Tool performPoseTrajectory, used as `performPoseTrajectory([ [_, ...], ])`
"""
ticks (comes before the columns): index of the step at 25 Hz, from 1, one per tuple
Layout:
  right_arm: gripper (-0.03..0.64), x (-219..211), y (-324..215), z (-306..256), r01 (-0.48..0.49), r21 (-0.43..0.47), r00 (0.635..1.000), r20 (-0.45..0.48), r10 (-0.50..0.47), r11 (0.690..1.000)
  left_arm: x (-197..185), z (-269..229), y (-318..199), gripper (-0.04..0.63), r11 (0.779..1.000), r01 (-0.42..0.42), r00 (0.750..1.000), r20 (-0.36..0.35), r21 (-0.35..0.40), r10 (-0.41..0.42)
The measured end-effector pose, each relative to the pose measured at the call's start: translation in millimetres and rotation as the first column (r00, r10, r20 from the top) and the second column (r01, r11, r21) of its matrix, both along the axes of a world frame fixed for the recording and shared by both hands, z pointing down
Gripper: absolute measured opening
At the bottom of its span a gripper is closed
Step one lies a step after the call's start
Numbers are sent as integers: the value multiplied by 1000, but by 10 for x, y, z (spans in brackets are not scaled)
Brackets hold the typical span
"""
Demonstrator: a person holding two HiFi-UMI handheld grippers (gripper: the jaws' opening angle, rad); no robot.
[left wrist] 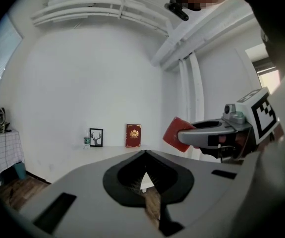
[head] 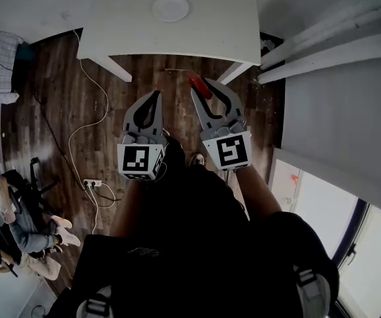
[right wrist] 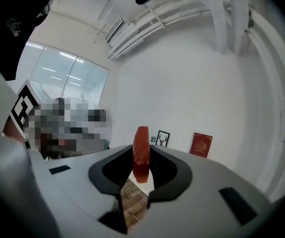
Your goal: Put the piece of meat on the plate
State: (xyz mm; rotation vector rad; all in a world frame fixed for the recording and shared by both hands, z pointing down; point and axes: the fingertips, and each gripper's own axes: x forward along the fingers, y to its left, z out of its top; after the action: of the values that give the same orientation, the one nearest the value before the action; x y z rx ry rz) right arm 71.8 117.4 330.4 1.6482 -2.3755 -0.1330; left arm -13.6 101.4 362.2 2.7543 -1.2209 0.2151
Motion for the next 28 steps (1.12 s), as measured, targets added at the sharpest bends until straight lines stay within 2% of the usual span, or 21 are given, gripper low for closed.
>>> performPoseTrajectory([
  [6,103,-113,-624,54,-36,-43,994,-102,32,998,-164,28,-643,2,999,-45,999,-21,-17,45],
  [10,103,-254,-858,97,-41,-69,973,-231,24,997,-249,47,-886,2,996,-83,996,-24,-15,82],
  [16,103,-308,-1172,187,-66,-114,940,-340,23,991,-302,214,-1187,2,995,-83,996,-44,-50,80],
  [23,103,-281,-1525,371,-64,-161,921,-389,-3,985,-244,341,-1462,2,992,-94,995,-43,-80,91],
  [28,103,-150,-1823,517,-49,-209,921,-387,-37,977,-177,498,-1727,2,992,-60,998,-36,-112,56],
])
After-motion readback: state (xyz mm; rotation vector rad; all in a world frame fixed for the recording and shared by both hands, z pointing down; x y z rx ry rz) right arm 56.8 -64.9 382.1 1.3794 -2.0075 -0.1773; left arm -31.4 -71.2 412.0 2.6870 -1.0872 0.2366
